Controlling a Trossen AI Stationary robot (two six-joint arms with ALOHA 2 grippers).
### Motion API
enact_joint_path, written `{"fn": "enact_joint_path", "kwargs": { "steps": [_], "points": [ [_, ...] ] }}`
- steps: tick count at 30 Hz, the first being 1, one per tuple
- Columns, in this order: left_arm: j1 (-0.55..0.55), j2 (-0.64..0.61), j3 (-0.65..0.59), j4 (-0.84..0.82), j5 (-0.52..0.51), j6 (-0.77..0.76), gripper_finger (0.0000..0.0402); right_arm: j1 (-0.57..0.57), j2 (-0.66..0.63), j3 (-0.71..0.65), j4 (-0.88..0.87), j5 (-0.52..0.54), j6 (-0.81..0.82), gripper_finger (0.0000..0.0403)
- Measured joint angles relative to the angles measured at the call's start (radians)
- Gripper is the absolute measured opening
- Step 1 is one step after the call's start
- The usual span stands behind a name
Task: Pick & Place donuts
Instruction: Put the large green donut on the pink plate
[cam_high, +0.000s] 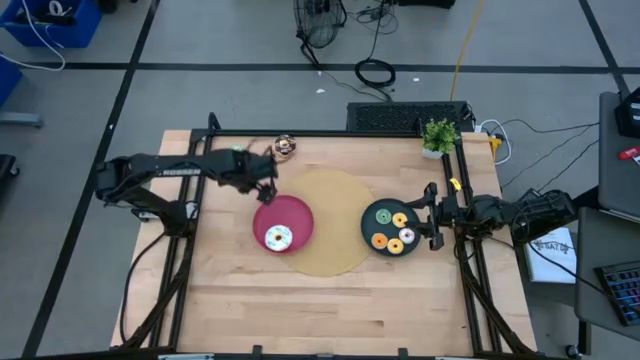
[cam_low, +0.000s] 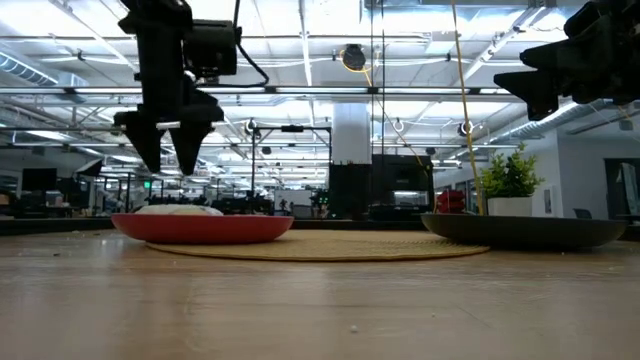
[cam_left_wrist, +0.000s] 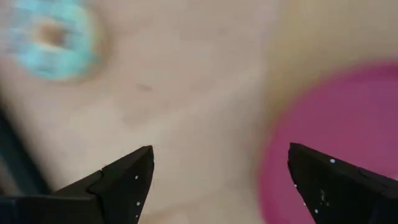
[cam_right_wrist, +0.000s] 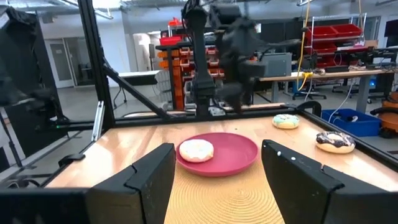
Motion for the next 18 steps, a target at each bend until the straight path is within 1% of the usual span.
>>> {"fn": "enact_joint_path", "kwargs": {
  "steps": [3,5,12,16,18],
  "points": [
    [0.081,-0.007,-0.002,-0.009,-0.097,-0.025,0.0365,0.000,0.002,0.000,0.002,0.000,0.000,0.0226],
    [0.137,-0.014,0.001,-0.002,-0.133,-0.047,0.0365,0.000,0.003,0.000,0.002,0.000,0.000,0.0226],
    [0.320,-0.010,0.000,0.000,-0.120,-0.039,0.0365,0.000,0.003,0.000,0.000,0.000,0.000,0.0226],
    [0.408,-0.011,0.000,0.010,-0.124,0.071,0.0365,0.000,0.003,0.000,0.001,0.000,0.000,0.0226],
    [0.453,-0.010,0.000,0.030,-0.110,0.116,0.0365,0.000,0.003,0.000,0.001,0.000,0.000,0.0226]
  ]
}}
